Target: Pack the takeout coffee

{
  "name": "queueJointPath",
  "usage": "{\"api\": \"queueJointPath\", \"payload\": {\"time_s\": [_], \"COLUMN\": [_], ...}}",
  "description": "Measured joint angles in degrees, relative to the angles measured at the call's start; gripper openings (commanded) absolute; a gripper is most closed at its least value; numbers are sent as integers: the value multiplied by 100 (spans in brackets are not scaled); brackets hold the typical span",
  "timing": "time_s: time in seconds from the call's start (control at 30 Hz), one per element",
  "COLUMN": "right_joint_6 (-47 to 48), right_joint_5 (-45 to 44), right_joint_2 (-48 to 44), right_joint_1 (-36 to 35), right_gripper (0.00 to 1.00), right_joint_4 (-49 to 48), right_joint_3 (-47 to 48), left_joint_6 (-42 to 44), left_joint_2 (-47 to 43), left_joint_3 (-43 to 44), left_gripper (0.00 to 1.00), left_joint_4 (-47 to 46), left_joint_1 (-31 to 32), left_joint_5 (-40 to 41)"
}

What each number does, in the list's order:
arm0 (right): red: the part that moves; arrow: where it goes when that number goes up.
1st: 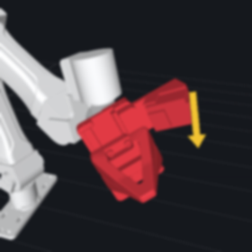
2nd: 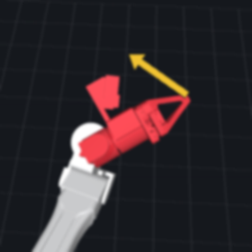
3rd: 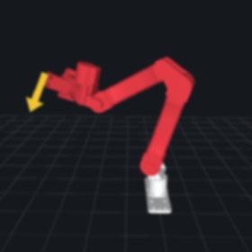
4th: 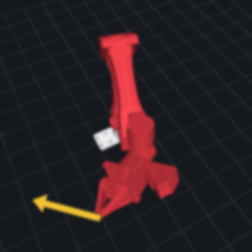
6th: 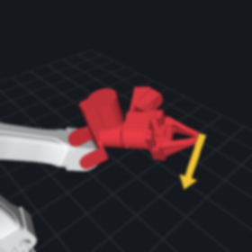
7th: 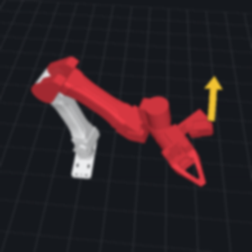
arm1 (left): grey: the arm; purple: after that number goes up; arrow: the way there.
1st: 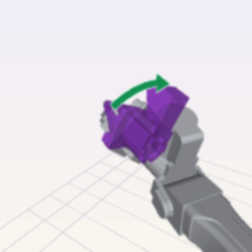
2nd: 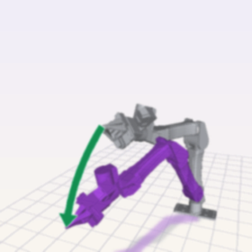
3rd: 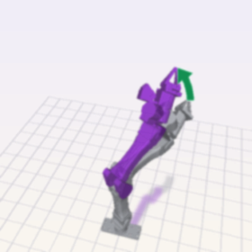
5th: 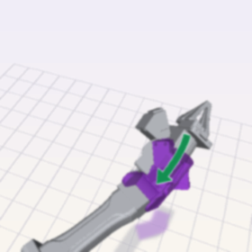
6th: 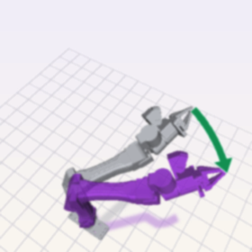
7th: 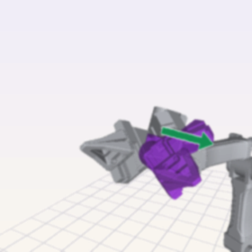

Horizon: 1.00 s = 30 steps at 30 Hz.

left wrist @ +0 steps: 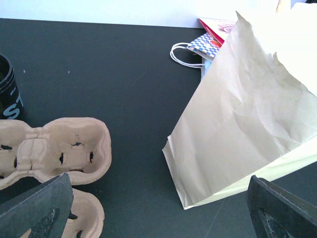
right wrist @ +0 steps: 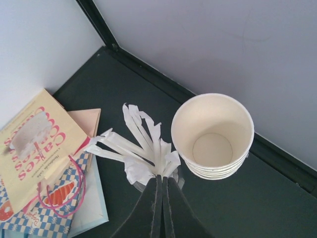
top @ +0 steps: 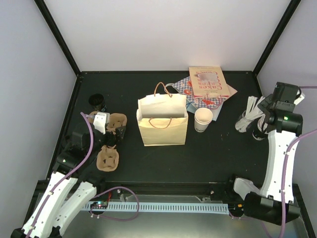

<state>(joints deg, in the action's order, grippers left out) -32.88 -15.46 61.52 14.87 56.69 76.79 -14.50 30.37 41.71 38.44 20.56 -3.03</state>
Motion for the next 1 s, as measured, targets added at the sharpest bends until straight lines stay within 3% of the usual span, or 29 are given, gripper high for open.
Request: {"api": "queueJointPath", "payload": {"time_s": [0.47, 0.7, 1.0], "right_joint_6": [131, 227, 407], "right_joint_5": [83, 286, 1926], "right_joint_2": [-240, -341, -804], "right_joint_1": [0, 0, 0], "right_gripper": [1, 1, 1], "right_joint_4": [424, 603, 155], "right_joint_3": [721, 1694, 2081], "left_joint_6": [0, 0, 0], "left_joint_2": [0, 0, 0], "left_joint_3": [0, 0, 0], "left_gripper": [98, 98, 98], "left_joint_4": [0, 0, 0], "left_joint_1": [0, 2, 2], "left_joint_5": [0, 0, 0]}}
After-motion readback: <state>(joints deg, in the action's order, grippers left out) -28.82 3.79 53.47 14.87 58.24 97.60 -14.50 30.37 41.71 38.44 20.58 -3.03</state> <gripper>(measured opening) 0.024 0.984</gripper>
